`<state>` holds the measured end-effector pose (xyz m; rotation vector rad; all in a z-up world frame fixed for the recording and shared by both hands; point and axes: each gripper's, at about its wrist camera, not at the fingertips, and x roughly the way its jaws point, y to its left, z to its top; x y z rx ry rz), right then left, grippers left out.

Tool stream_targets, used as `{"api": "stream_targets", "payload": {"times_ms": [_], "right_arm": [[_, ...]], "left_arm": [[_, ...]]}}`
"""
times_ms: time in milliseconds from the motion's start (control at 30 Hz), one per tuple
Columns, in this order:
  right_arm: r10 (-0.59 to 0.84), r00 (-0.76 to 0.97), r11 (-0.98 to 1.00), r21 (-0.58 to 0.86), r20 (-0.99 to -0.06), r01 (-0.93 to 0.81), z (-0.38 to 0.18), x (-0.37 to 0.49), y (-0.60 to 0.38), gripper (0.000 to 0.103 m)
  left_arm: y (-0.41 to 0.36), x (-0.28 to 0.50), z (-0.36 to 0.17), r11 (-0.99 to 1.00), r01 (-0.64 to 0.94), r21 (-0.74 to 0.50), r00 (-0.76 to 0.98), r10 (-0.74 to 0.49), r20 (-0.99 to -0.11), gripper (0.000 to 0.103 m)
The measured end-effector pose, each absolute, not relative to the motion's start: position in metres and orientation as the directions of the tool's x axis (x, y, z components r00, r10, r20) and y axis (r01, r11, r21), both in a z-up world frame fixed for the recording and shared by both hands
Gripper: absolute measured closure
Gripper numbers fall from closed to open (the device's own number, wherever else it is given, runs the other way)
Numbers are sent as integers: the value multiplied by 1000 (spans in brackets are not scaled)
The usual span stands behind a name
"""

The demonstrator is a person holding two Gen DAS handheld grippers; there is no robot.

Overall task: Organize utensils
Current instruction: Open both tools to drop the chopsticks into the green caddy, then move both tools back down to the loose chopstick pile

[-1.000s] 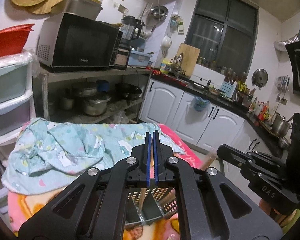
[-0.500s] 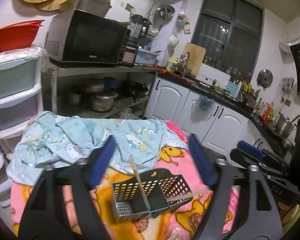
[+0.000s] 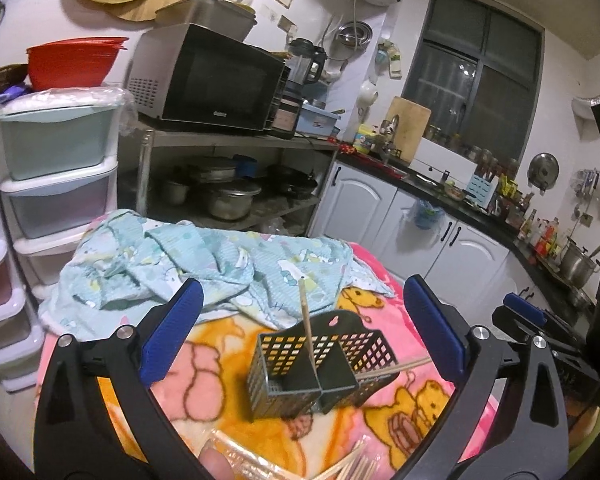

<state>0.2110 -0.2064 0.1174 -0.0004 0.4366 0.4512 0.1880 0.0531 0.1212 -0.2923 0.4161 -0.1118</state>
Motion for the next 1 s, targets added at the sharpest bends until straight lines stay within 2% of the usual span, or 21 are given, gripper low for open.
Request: {"api": "stream_targets", "payload": {"times_ms": [333,1000], "right_arm": [[425,801,898,81,-423,-433,104,189,-203,28],[455,739,867,59,-497,-495,65,153,-186,28]], "left_arm": [[66,159,108,949,3,-314,912,-131,-389,11],[71,112,62,937,-13,-348,892,-147,-428,11]]}}
